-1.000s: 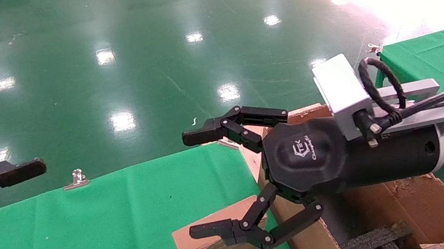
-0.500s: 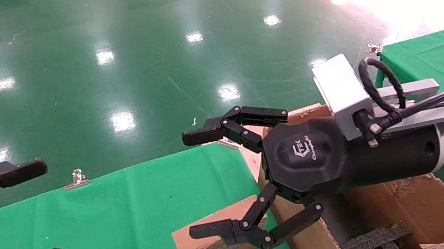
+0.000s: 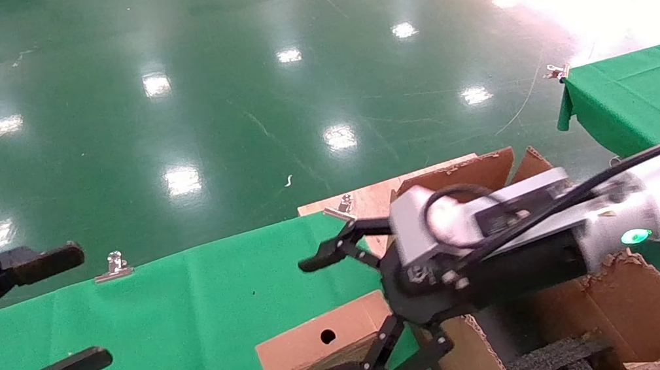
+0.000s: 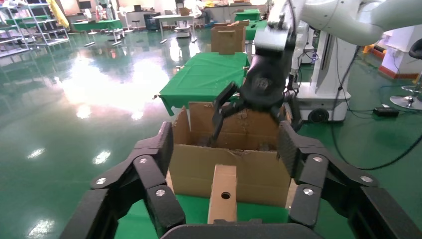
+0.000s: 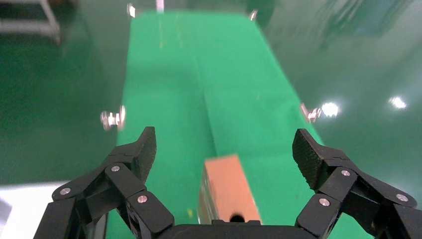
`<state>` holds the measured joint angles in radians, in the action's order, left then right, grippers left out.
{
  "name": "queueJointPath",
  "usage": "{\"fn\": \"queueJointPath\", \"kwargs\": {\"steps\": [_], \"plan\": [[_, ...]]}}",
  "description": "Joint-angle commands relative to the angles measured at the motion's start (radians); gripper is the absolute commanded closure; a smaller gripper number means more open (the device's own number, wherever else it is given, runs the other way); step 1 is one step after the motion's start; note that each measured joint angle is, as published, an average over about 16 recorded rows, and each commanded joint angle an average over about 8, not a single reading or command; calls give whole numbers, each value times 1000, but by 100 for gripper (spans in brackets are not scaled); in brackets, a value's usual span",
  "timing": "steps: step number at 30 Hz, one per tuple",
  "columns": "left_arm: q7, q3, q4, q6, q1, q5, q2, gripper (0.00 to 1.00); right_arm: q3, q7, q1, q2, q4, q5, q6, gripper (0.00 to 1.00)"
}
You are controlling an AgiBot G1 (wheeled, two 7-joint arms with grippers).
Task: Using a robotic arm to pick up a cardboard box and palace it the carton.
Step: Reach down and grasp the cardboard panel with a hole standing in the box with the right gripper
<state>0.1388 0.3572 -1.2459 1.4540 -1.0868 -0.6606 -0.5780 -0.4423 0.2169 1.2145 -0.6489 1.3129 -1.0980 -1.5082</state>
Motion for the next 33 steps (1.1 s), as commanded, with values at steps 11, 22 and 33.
{"fn": "queueJointPath", "kwargs": {"steps": [11,22,33], "plan": [[0,0,0,0,0,0,0,100,-167,-32,153,-137,-17,-312,-35,0],[0,0,0,0,0,0,0,100,-283,-51,232,-257,-43,-527,-23,0],[0,0,0,0,0,0,0,34,-330,-67,262,-296,-48,-597,-31,36]]}}
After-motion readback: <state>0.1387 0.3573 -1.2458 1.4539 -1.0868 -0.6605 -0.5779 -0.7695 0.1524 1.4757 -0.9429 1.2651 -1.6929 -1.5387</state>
